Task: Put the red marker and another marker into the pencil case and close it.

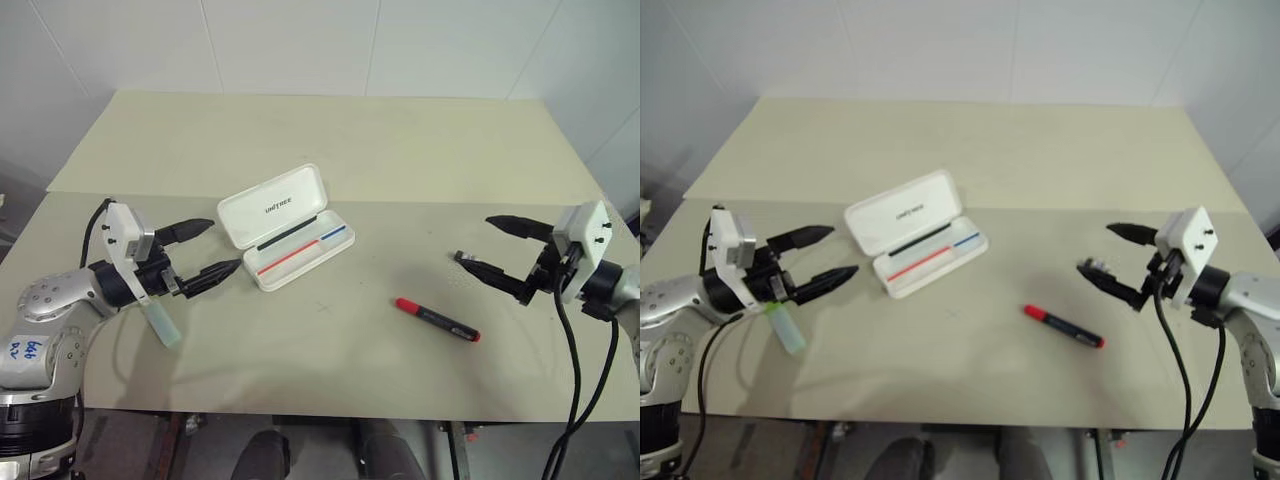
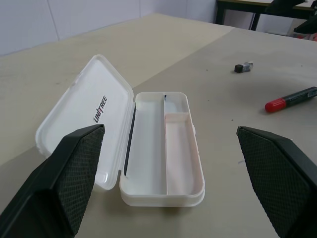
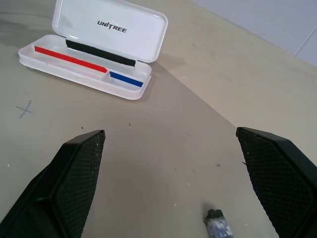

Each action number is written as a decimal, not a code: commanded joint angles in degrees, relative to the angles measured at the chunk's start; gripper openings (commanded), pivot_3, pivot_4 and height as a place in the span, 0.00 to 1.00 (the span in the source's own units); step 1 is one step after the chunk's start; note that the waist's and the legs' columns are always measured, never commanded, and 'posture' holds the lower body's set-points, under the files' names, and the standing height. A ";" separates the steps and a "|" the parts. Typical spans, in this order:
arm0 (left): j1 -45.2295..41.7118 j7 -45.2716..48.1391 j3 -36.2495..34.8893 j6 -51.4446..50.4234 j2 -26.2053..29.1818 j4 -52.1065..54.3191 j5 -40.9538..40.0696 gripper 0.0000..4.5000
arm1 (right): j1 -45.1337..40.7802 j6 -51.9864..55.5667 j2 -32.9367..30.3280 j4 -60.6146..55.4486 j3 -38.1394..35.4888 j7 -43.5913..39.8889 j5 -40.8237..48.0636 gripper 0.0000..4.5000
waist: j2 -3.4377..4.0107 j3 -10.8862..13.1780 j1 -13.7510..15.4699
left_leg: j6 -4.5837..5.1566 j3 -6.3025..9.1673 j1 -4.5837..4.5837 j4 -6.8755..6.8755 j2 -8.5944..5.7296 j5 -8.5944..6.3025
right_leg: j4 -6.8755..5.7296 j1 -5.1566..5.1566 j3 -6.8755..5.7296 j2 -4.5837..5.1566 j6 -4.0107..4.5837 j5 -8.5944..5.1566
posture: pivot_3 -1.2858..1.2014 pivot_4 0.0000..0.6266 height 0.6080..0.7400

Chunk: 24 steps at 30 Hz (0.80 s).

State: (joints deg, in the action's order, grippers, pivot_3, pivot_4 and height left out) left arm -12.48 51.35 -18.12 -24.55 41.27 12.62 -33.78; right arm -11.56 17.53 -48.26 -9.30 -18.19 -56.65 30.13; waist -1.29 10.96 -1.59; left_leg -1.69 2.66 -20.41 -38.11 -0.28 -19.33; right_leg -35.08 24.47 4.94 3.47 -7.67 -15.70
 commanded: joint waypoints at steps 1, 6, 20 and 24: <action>-0.87 0.63 -0.09 -0.61 0.26 1.20 -1.79 1.00 | -1.31 -0.38 0.21 -1.70 -0.29 0.47 0.53 1.00 | 0.00 0.00 -0.01 | 0.00 0.00 0.00 0.00 0.00 0.00 | 0.00 0.00 0.00 0.00 0.00 0.00 | 0.52 0.24 1.00; -1.40 2.26 1.00 -1.23 0.56 0.93 -2.35 1.00 | 0.80 -0.14 1.49 -3.61 -0.12 0.81 0.66 1.00 | 0.00 0.00 0.03 | 0.00 0.01 0.00 0.02 0.00 0.00 | 0.02 0.00 -0.02 -0.01 0.00 0.00 | 0.52 0.24 1.00; -6.20 5.23 5.47 -1.61 0.74 -3.14 -0.93 0.65 | -0.41 0.26 3.62 -6.55 1.13 3.84 1.10 1.00 | 0.00 0.00 -0.07 | 0.00 0.00 0.00 -0.03 -0.04 0.01 | -0.04 0.01 0.01 -0.02 -0.01 0.01 | 0.52 0.24 1.00; -7.79 5.74 8.50 0.56 1.18 -6.00 3.23 0.51 | -0.07 1.00 4.84 -10.15 3.04 5.26 1.12 1.00 | 0.00 0.00 0.03 | 0.00 0.01 0.00 -0.04 -0.05 0.01 | -0.06 0.01 0.01 -0.03 -0.01 0.01 | 0.52 0.24 1.00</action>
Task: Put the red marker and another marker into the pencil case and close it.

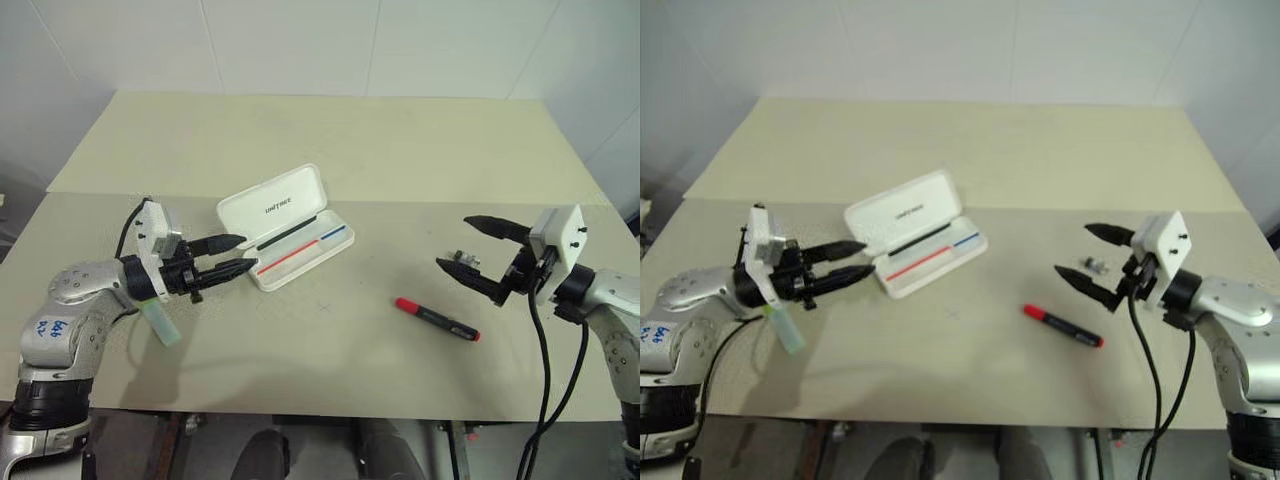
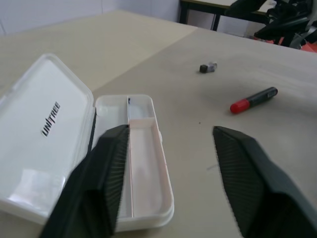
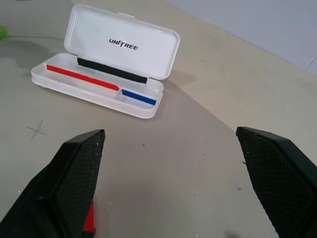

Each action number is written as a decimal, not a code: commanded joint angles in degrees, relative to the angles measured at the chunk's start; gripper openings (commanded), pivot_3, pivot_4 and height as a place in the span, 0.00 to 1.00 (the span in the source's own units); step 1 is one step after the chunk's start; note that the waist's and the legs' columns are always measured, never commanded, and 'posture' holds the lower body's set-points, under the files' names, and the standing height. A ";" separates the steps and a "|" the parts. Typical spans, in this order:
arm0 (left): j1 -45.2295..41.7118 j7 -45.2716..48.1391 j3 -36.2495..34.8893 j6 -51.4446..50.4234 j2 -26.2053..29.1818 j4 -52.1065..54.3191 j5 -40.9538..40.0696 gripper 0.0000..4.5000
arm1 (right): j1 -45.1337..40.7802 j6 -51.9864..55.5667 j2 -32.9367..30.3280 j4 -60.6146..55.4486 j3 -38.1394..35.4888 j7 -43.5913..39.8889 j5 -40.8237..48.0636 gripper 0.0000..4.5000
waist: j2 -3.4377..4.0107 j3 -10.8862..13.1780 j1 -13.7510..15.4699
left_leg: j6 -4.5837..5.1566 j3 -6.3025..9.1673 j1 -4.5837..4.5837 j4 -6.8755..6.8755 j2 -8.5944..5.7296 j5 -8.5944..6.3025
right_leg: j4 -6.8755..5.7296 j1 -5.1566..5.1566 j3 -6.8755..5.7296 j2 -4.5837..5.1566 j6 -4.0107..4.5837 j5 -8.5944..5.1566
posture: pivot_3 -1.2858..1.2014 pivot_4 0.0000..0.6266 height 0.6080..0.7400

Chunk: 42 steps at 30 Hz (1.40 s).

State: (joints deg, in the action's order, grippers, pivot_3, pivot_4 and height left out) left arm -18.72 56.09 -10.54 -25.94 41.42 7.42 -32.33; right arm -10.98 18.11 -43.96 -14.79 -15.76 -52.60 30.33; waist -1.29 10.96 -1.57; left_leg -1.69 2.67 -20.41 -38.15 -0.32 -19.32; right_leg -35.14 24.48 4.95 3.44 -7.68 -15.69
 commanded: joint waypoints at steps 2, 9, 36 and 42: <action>-1.99 1.86 1.64 2.74 1.07 -1.85 2.64 0.51 | -0.68 1.54 1.04 -6.81 1.25 2.22 1.45 1.00 | 0.00 0.00 0.02 | 0.00 0.01 0.00 0.00 0.00 0.00 | 0.00 -0.01 -0.01 0.00 0.00 0.00 | 0.52 0.24 1.00; -3.99 -0.22 8.77 3.33 -1.78 -2.55 8.61 0.51 | 1.13 3.10 2.04 -11.24 0.92 4.13 2.92 1.00 | 0.00 0.00 0.18 | 0.00 0.03 -0.03 0.01 0.00 0.00 | 0.06 0.00 -0.03 0.02 0.00 0.00 | 0.52 0.24 1.00; -9.96 0.08 17.31 0.81 -2.40 -6.65 18.07 0.51 | 6.60 3.29 5.24 -19.10 2.72 7.95 4.71 1.00 | -0.01 0.00 0.10 | 0.01 0.02 -0.03 -0.03 -0.02 0.00 | -0.07 0.02 -0.01 -0.02 0.00 0.00 | 0.52 0.24 1.00; -10.60 1.61 18.56 0.72 -1.86 -8.02 19.30 0.51 | 6.23 3.24 5.06 -19.57 3.09 8.13 4.88 1.00 | -0.01 0.00 0.00 | 0.01 0.01 -0.01 -0.08 -0.02 0.01 | -0.15 0.01 0.02 -0.05 -0.01 0.00 | 0.52 0.24 1.00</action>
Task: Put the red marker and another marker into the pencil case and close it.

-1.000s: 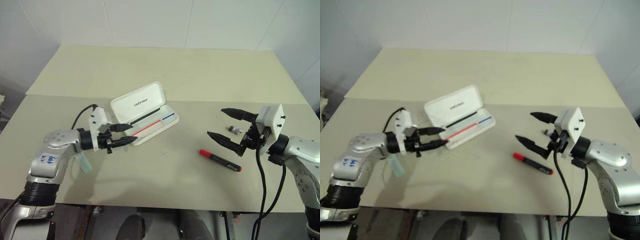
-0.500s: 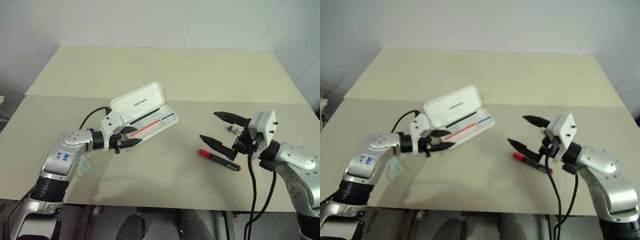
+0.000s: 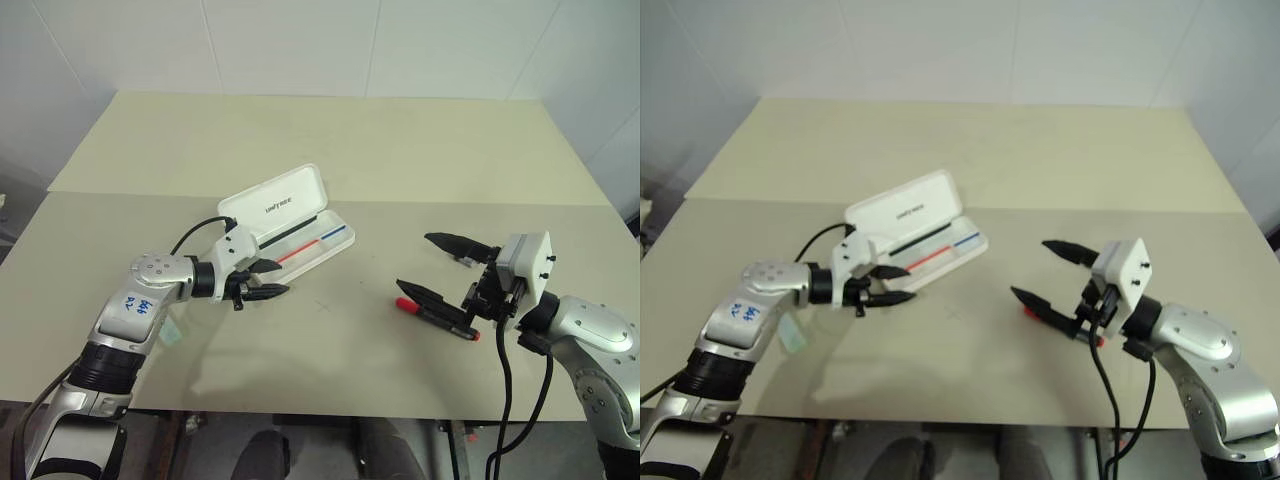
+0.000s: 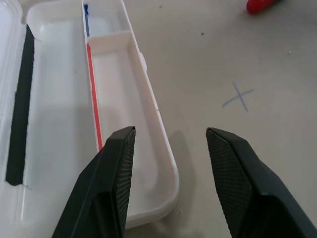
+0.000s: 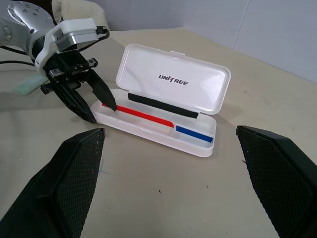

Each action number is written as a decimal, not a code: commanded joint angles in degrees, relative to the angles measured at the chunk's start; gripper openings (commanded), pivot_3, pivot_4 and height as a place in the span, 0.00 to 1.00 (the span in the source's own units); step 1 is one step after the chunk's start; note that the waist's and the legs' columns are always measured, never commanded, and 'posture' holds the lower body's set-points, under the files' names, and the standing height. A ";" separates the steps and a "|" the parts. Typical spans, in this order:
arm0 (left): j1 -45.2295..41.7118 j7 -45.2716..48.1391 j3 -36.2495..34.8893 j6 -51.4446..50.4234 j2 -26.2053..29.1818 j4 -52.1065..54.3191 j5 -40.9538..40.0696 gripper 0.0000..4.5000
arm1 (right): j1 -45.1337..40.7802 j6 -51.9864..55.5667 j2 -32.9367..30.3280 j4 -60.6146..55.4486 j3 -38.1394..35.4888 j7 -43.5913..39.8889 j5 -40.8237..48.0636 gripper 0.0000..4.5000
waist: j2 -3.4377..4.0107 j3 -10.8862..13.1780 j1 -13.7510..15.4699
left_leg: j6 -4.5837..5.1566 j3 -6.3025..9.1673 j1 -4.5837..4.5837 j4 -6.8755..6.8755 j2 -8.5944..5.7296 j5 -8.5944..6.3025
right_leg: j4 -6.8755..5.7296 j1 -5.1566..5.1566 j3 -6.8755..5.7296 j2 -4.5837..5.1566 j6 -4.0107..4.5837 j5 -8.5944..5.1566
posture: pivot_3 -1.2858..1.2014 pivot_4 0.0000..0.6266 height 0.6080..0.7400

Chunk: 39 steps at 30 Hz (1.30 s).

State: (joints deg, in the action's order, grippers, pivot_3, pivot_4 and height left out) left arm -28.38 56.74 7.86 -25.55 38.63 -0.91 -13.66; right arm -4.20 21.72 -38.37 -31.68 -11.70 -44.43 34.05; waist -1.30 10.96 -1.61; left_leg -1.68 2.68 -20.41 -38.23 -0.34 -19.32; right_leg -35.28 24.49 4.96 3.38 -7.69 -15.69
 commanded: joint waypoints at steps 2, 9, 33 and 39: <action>-1.08 0.81 0.39 -0.60 0.86 0.07 1.14 0.51 | -0.68 -0.27 -0.65 -2.93 -0.93 -0.16 1.37 1.00 | 0.00 0.00 0.09 | 0.00 0.00 0.00 0.00 0.00 0.00 | -0.01 0.00 -0.02 -0.01 0.01 -0.01 | 0.52 0.24 1.00; -2.16 1.82 2.74 -1.43 1.29 -1.75 3.50 0.51 | -1.15 0.21 -1.19 -3.71 -0.89 -0.40 1.97 1.00 | 0.00 0.00 0.03 | 0.00 0.00 0.01 -0.03 -0.02 0.00 | -0.05 -0.01 -0.01 0.00 0.01 -0.01 | 0.52 0.24 1.00; -2.77 8.35 4.20 7.02 1.25 0.96 5.07 0.00 | -5.41 1.19 -1.45 -2.42 -0.24 -0.49 2.21 1.00 | -0.02 -0.03 0.34 | 0.04 -0.02 0.07 -0.09 -0.07 0.10 | -0.21 -0.08 0.00 0.04 0.02 -0.01 | 0.52 0.24 1.00; -1.94 13.10 4.02 9.86 2.58 3.06 4.35 0.00 | -6.59 1.34 -1.06 -1.51 0.64 -0.87 2.05 1.00 | -0.02 -0.02 0.18 | 0.04 0.00 0.00 -0.01 -0.04 0.10 | -0.16 -0.03 -0.01 0.04 0.02 -0.01 | 0.52 0.24 1.00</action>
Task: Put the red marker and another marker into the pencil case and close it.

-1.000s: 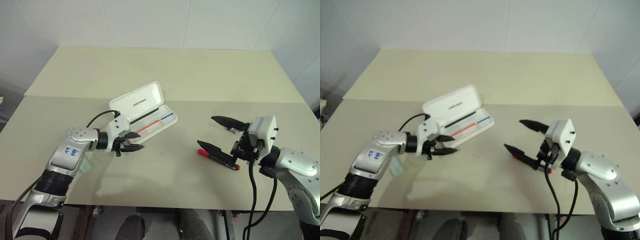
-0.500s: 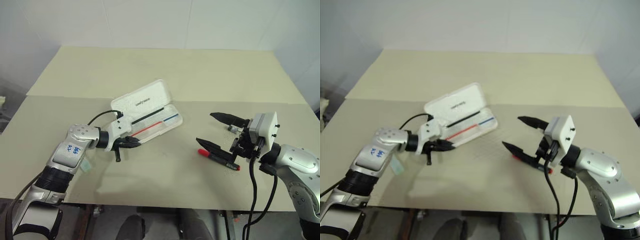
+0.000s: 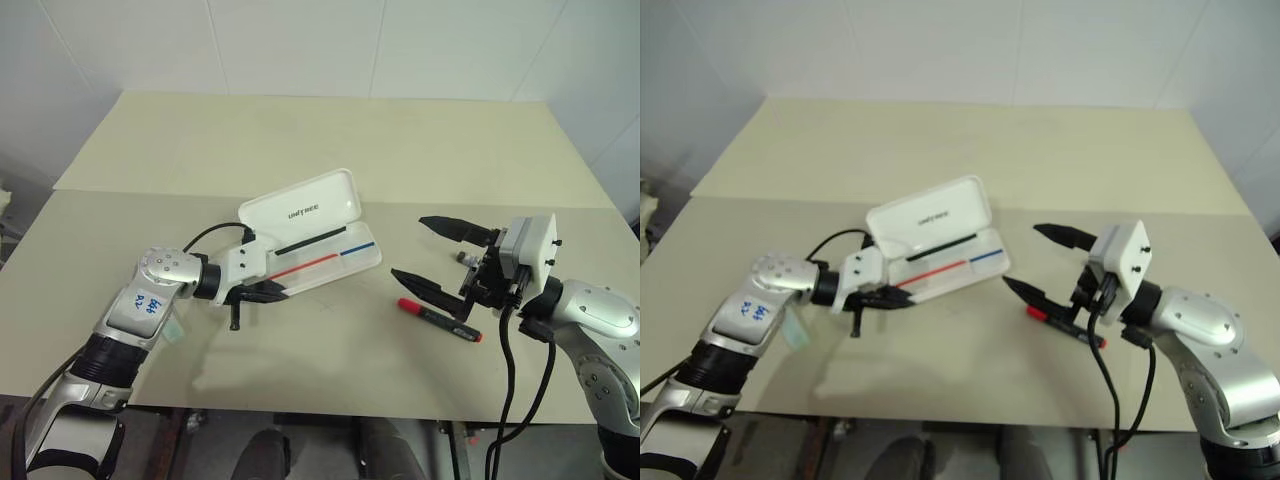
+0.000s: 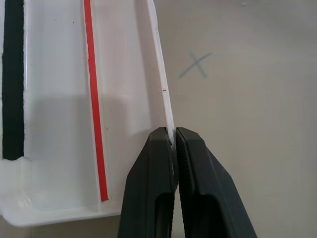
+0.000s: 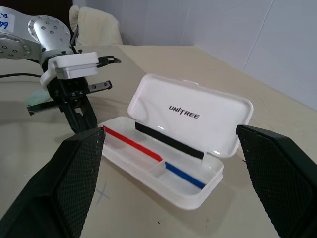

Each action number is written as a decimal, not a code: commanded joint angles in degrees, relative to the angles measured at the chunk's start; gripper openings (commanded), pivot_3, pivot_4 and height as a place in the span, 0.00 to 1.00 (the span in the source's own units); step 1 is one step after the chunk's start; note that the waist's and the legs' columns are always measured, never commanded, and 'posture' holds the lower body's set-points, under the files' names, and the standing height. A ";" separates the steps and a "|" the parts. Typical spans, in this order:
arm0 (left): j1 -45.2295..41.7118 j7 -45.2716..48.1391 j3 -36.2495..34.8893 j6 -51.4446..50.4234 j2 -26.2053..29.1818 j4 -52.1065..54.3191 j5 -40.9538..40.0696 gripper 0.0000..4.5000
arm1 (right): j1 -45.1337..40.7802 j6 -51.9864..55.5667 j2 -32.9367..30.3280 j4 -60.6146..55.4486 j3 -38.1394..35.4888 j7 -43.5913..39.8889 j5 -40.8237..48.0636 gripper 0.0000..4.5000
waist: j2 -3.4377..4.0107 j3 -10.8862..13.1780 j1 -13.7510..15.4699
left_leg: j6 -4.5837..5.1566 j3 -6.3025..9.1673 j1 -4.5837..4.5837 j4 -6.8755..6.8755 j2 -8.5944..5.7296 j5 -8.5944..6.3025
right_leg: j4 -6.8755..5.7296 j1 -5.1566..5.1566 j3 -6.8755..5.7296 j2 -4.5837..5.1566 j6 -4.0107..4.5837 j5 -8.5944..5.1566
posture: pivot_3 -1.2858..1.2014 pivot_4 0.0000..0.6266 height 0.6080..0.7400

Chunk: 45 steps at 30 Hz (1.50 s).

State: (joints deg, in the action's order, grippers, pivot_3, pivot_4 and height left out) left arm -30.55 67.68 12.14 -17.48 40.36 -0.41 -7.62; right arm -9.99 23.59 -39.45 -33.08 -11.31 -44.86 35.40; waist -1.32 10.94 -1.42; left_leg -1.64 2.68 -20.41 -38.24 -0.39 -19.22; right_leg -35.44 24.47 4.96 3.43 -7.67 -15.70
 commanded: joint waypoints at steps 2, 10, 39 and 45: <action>0.15 3.21 -0.22 2.84 0.83 2.35 -1.65 0.00 | -1.06 -0.49 0.10 0.11 0.42 -0.51 0.67 1.00 | 0.00 0.00 -0.02 | 0.00 0.00 0.00 0.00 0.00 0.00 | 0.03 0.00 0.00 0.00 0.00 0.00 | 0.52 0.24 1.00; 0.92 11.61 0.80 5.81 4.42 3.96 -2.42 0.00 | -2.15 -0.41 0.50 0.52 1.48 -0.18 0.97 1.00 | -0.01 0.01 -0.15 | 0.00 -0.03 0.01 0.01 0.02 0.00 | 0.04 0.03 0.01 -0.03 0.01 -0.01 | 0.52 0.24 1.00; -1.13 11.04 1.90 4.78 2.40 3.75 -1.80 0.76 | -2.82 0.35 0.80 0.56 1.48 0.62 1.59 1.00 | -0.01 0.01 -0.15 | 0.01 -0.04 -0.01 -0.07 0.01 0.00 | -0.03 0.02 0.00 -0.05 0.01 -0.01 | 0.52 0.24 1.00; 1.33 10.04 -1.49 1.76 5.34 6.83 -3.96 0.76 | -3.24 0.16 1.24 1.43 1.84 -0.22 1.50 1.00 | -0.01 0.01 -0.19 | 0.01 0.00 0.01 0.00 0.05 0.00 | -0.01 0.06 0.03 -0.06 0.02 -0.01 | 0.52 0.24 1.00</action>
State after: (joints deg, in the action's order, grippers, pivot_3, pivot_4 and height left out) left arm -29.72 78.25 12.73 -14.73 44.90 4.15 -9.76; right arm -12.52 24.83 -38.45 -30.99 -9.13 -44.64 36.01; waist -1.34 10.94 -1.61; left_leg -1.63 2.68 -20.40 -38.25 -0.33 -19.22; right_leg -35.45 24.52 4.98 3.38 -7.65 -15.71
